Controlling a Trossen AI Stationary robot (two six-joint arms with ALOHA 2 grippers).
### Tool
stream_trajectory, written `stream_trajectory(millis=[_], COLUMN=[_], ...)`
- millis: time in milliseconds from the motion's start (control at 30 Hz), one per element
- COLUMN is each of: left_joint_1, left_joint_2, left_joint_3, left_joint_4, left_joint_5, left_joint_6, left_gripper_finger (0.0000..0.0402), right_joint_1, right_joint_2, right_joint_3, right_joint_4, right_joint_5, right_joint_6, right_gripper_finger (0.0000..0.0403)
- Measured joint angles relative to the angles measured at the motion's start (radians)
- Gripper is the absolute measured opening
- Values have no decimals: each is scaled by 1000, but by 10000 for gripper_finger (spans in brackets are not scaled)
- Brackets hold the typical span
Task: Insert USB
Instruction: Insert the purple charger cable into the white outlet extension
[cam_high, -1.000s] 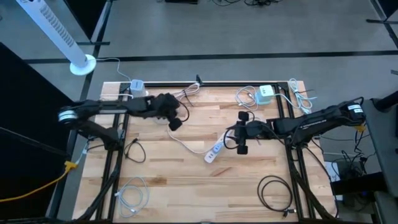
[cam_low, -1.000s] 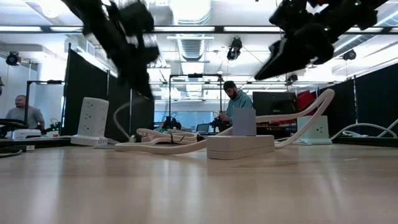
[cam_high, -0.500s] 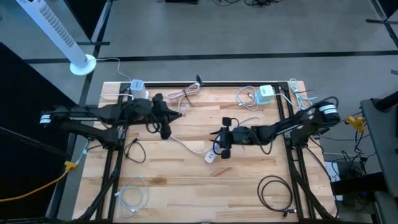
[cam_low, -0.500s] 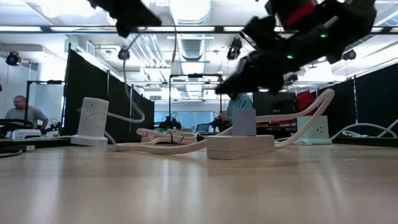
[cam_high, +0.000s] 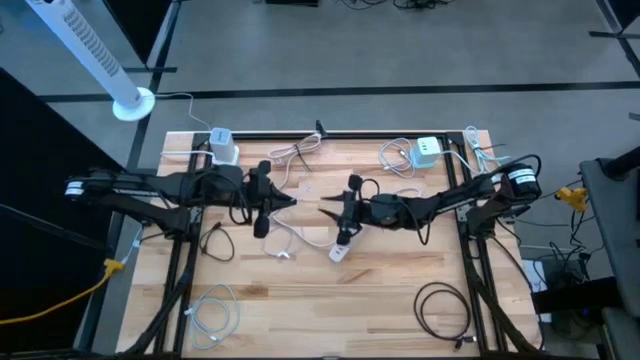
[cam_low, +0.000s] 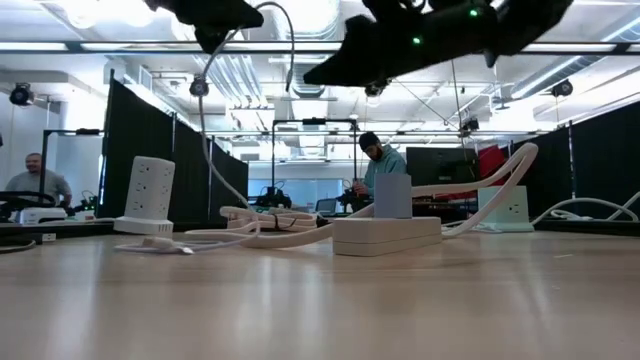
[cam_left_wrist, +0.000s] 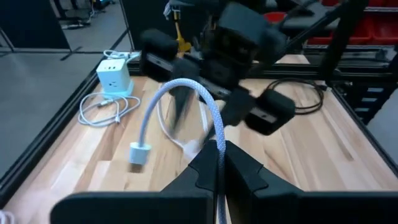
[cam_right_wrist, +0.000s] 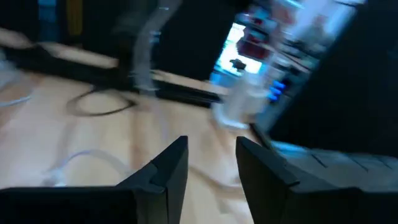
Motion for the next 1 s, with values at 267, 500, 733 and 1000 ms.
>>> stream_trajectory(millis=[267, 500, 733, 1000], left_joint_1=[0, 0, -5, -6], left_joint_2=[47, 62, 64, 65], left_joint_3=[-1, -1, -1, -1], left_joint_4=[34, 39, 40, 29], left_joint_5=[7, 8, 10, 10], left_joint_6=[24, 28, 27, -11], left_gripper_finger=[0, 0, 0, 14], right_joint_1=[-8, -16, -19, -19], right_joint_2=[2, 3, 3, 3], right_joint_3=[100, 157, 159, 159], right_joint_4=[-103, -174, -188, -185], right_joint_5=[62, -13, -19, -61], right_joint_6=[47, 67, 65, 42], right_gripper_finger=[189, 215, 99, 5])
